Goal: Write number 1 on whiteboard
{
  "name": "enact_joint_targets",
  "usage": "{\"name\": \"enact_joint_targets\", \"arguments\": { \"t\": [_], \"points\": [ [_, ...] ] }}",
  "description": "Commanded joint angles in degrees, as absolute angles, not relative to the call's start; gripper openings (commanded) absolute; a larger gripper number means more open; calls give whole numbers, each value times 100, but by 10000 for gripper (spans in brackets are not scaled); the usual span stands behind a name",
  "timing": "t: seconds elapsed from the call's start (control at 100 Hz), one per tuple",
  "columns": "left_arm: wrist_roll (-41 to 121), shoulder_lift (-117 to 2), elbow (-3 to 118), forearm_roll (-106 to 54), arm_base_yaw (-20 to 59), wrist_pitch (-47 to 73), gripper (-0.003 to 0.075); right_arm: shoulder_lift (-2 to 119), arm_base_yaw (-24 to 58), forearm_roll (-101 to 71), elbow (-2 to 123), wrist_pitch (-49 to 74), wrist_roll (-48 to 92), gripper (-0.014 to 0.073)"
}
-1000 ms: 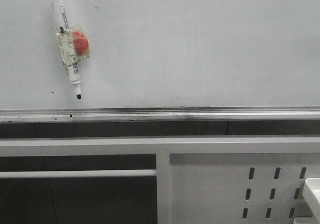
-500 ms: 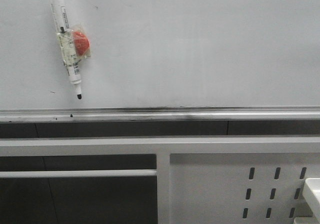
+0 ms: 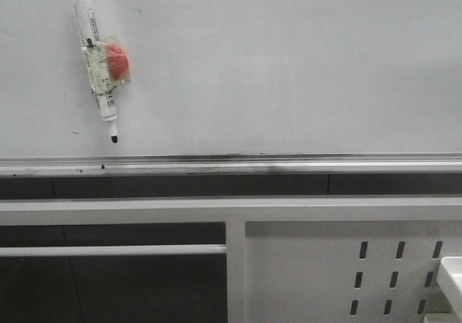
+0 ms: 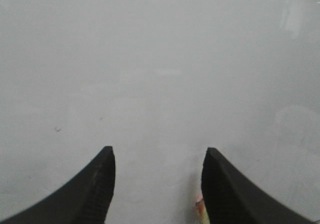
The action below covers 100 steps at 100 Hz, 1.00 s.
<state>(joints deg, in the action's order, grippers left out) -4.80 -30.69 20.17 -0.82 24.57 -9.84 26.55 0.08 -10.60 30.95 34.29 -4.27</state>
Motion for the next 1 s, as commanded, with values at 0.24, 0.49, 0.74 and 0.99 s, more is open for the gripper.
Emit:
{"name": "enact_joint_targets", "arguments": {
  "t": [0.24, 0.49, 0.74, 0.99],
  "points": [
    [-618, -3566, 1902, -159, 2536, -1304, 339, 2732, 835, -1213, 3281, 2642, 154, -69],
    [-847, -3960, 1239, -149, 3436, -1963, 338, 2742, 1660, -1213, 3281, 2476, 299, -69],
    [-847, -5327, 1034, -159, 3917, -3407, 338, 2742, 1936, -1225, 3281, 2242, 299, -69],
    [-847, -7217, 1034, -583, 3917, -5708, 338, 2742, 1933, -1225, 3281, 2242, 299, -69]
  ]
}}
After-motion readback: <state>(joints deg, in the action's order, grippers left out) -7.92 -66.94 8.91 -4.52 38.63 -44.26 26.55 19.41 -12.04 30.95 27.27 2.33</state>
